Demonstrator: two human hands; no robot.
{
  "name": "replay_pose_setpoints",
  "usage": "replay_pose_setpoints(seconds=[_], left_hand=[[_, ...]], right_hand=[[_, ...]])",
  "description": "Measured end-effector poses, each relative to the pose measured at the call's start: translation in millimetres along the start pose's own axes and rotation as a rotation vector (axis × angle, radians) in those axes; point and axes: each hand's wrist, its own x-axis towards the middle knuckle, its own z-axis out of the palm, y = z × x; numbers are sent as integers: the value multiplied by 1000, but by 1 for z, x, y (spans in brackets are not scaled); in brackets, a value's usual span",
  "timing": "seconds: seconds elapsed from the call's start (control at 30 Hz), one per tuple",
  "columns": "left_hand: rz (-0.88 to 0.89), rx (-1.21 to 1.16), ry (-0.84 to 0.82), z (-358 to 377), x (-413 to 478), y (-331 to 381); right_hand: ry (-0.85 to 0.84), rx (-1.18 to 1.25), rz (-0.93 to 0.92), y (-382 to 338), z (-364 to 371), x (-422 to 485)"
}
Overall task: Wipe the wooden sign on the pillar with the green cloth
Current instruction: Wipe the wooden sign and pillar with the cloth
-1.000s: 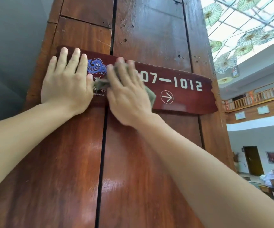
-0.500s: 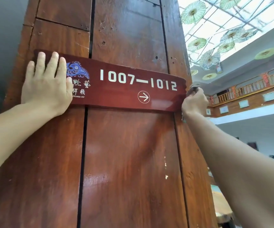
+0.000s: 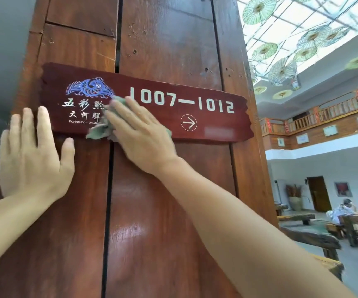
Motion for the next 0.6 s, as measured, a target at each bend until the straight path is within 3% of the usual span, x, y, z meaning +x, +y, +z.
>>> replay_pose_setpoints(seconds=[0.1,0.23,0.3,0.37,0.47,0.6], left_hand=[[11,5,-25,-3,-2,-4],[16,64,-56,-13,-10,5],[19,83,-78,-20,-11,13],[12,80,-119,-27,-12,17],[-19,75,-185,-38,-14,24],[-87,148,-244,-47,-34,30]], right_hand=[[27,-95,241,69,-21,-47],[115,40,1097,158,-72,-136],[153,170,1358,162,-82,-141],[287,180,1362,143,-78,-118],[503,244,1165,90,-58,-68],[356,349,727,3,-15,8]])
